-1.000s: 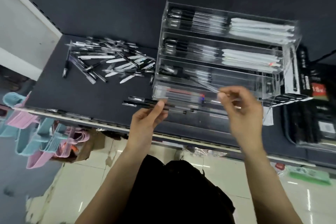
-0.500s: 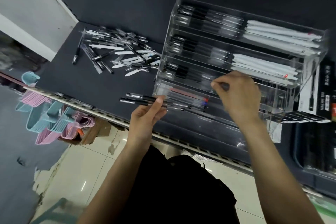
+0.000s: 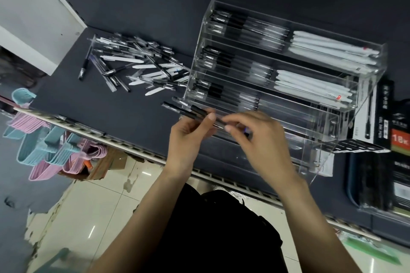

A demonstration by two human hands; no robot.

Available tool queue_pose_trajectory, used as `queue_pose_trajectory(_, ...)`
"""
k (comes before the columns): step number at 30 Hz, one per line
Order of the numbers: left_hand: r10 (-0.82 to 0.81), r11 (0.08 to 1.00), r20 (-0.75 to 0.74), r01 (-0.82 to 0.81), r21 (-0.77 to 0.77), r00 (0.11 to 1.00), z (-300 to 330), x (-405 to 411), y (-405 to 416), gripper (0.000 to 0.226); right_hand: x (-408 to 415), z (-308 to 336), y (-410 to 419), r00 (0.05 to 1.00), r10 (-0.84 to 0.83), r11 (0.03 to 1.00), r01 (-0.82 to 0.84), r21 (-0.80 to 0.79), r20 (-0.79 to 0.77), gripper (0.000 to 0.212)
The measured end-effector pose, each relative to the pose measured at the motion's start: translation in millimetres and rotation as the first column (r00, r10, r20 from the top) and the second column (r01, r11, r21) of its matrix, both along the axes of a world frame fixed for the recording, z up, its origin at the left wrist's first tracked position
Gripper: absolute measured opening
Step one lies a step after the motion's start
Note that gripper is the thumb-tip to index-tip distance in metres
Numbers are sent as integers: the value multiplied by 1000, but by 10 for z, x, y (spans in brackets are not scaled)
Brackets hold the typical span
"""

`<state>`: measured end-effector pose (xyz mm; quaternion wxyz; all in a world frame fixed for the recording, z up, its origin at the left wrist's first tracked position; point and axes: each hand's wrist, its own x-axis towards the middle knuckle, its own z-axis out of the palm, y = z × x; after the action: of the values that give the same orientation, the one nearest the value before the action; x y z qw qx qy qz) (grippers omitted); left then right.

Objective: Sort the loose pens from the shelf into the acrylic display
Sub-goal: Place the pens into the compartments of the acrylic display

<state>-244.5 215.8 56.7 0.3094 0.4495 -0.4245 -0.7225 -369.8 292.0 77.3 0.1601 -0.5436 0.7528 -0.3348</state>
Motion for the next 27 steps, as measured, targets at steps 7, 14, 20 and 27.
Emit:
queue_pose_trajectory(7, -24, 984, 165, 52, -170, 986, -93, 26, -105, 21, -434, -60, -12, 933, -214, 976, 189, -112, -290, 10)
queue_pose_trajectory(14, 30, 979, 247, 22, -205, 969, -219, 123, -259, 22, -535, -159, -274, 769, -117, 993, 106, -55, -629, 11)
queue_pose_trajectory(20, -17, 908, 351, 161, -386, 936, -263, 116, -222, 30, -462, -227, -478, 612, 39, 999, -10, 42, -790, 25)
queue_pose_trajectory(27, -45, 824, 396, 258, -505, 917, -218, 22, -278, 41, -467, -345, -492, 696, 46, 999, -13, 51, -717, 31)
